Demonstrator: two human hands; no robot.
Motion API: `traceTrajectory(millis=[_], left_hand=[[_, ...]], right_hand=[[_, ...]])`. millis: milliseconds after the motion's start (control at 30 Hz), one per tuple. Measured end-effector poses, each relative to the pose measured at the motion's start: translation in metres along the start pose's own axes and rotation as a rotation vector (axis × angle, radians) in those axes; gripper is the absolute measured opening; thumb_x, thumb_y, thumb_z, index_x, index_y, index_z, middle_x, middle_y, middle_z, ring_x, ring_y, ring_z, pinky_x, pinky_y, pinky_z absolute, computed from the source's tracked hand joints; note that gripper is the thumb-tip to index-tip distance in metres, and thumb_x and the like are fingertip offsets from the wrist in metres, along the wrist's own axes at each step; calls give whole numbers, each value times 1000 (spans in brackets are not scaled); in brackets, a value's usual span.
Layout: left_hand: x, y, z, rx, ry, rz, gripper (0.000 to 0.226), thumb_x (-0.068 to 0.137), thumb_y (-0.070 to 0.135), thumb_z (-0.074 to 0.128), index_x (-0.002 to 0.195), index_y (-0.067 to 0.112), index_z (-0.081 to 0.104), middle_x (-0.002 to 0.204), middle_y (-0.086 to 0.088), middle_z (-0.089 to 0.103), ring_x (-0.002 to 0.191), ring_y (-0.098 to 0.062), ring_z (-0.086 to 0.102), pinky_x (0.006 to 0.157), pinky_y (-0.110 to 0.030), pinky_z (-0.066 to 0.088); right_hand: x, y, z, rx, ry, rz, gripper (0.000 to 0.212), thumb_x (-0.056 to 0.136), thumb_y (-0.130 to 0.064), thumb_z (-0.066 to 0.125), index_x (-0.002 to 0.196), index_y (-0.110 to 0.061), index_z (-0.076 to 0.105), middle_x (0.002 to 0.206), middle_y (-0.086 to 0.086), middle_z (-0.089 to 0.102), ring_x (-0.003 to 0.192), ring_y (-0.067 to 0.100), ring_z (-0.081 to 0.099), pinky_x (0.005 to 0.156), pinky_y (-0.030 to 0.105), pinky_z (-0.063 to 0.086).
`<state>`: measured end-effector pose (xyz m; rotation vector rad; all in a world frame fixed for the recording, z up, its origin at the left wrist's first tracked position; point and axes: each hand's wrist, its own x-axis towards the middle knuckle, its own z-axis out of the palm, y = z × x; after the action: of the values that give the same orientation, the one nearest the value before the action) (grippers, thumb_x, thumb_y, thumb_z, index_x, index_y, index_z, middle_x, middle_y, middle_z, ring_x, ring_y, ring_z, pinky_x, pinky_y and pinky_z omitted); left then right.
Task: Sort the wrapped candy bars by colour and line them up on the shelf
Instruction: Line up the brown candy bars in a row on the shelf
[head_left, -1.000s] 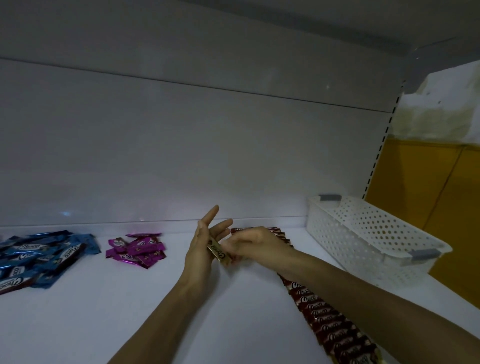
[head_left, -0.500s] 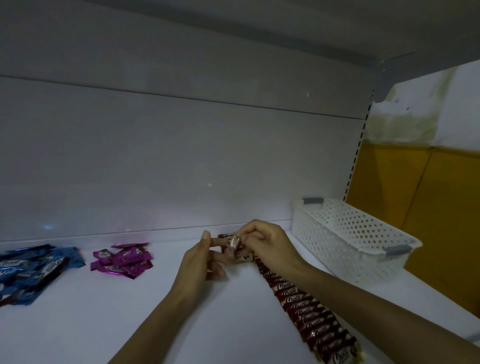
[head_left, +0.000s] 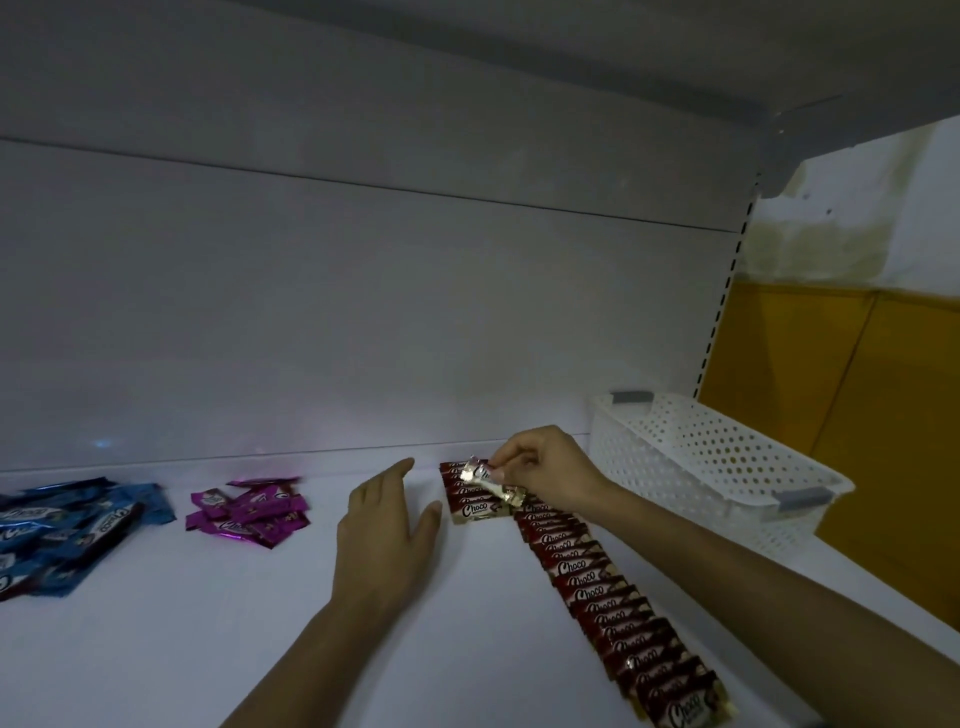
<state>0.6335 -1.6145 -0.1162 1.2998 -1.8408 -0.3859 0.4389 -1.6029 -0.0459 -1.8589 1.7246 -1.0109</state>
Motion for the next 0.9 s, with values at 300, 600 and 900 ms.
traceTrajectory(millis=[300, 600, 900], left_hand=[[1, -2, 1, -44, -40, -17, 56, 94, 32, 55, 145, 21, 34, 147, 0, 41, 135, -21, 32, 107, -39, 31], [3, 0, 1, -110, -45, -55, 52, 95, 26, 55, 142, 18, 37, 144, -2, 44, 134, -21, 33, 106, -37, 32], [4, -2, 1, -114, -61, -55, 47, 96, 23, 53, 141, 14, 41, 143, -4, 45, 133, -21, 35, 106, -30, 29]], right_hand=[[11, 5, 19, -390, -146, -55, 11, 79, -27, 75, 89, -24, 76, 70, -22, 54, 73, -4, 49, 99, 36, 40], [12, 11, 23, -437, -148, -103, 10, 80, -25, 73, 90, -25, 75, 71, -24, 51, 80, -1, 47, 101, 37, 37], [12, 15, 24, -407, -143, -105, 8, 78, -26, 75, 86, -26, 73, 75, -21, 54, 79, 0, 52, 98, 36, 40]])
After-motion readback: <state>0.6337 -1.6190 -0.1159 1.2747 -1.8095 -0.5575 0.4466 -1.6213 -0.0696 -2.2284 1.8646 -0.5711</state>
